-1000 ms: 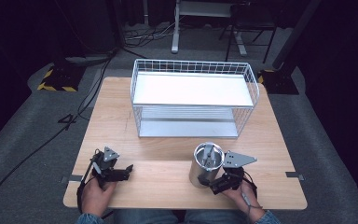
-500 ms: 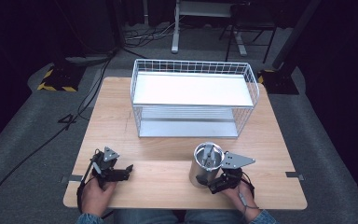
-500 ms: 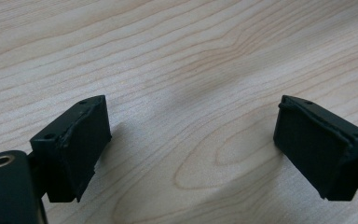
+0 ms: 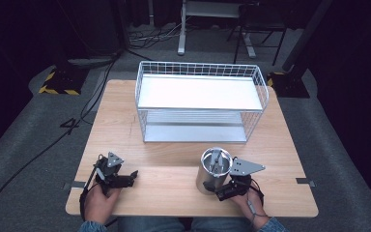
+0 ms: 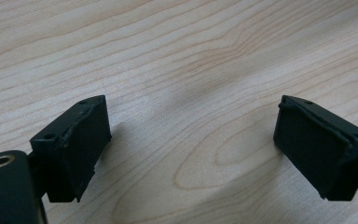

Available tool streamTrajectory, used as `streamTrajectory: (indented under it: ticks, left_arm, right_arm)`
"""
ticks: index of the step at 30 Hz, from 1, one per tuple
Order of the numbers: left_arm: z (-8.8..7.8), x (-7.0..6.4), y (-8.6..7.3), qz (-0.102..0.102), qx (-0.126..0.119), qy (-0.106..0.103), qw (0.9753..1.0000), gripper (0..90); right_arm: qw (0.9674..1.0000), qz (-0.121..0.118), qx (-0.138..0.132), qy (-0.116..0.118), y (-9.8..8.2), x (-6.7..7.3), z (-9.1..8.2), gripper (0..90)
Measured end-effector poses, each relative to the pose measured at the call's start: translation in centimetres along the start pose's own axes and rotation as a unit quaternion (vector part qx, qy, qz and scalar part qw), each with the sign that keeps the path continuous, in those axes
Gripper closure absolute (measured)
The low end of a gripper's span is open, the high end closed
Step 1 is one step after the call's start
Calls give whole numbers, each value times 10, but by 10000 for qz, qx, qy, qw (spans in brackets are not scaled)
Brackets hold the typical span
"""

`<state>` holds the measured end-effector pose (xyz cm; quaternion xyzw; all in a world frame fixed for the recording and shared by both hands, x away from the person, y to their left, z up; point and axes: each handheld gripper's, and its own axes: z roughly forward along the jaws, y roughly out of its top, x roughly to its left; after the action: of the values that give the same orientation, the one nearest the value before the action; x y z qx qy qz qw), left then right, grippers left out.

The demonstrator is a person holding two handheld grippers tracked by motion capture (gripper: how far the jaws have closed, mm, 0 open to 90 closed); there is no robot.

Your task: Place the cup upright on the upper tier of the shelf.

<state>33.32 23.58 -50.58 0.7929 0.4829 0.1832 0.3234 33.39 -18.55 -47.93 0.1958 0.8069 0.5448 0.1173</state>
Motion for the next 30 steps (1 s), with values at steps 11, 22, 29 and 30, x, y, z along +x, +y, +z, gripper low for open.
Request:
streamTrajectory:
  ticks: [11, 22, 29, 30]
  left_arm:
    - [0, 0, 0, -1, 1, 1, 10000, 113]
    - [0, 0, 0, 1, 0, 0, 10000, 113]
    - [0, 0, 0, -1, 0, 0, 10000, 113]
    - [0, 0, 0, 1, 1, 0, 10000, 113]
  right_arm:
    - [9999, 103, 20, 9, 3, -3, -4, 37]
    - [9999, -79, 88, -54, 22, -5, -14, 37]
    - [9999, -101, 88, -85, 37, -8, -20, 37]
    - [9999, -108, 90, -98, 41, -9, -21, 37]
